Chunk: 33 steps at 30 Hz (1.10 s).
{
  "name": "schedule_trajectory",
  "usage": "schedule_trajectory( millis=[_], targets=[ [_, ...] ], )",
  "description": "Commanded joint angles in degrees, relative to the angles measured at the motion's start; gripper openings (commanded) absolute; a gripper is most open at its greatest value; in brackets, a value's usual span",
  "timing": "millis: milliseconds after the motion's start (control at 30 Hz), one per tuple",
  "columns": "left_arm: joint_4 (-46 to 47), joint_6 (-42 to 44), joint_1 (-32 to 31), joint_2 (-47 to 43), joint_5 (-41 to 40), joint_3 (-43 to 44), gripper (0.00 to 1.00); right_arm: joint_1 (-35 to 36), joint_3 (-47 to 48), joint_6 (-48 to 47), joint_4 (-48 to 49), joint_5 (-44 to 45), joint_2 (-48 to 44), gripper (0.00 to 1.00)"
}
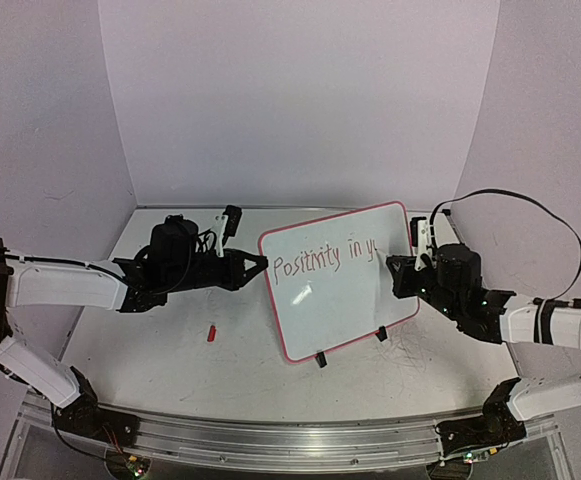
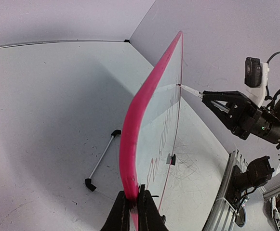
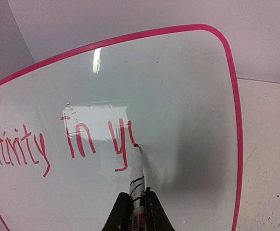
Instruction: Write a sentence on the whiteboard
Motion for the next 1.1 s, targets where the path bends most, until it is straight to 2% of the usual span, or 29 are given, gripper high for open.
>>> schedule_trajectory(
  millis=[0,600,1067],
  targets=[
    [-1.33,2.44,0.31,-0.45,-1.94,2.54,0.00,-0.41,1.09,0.60,1.25,2.46,-0.04,0.00],
    [-1.33,2.61,0.31,-0.47,-1.92,2.57,0.00,-0.37,5.00,-0.69,3.32,2.22,3.23,0.00],
    [-1.33,2.61,0.31,-0.52,-2.14,2.49,0.00,-0.36,2.65,-0.03,2.89,-1.55,2.62,0.00]
  ],
)
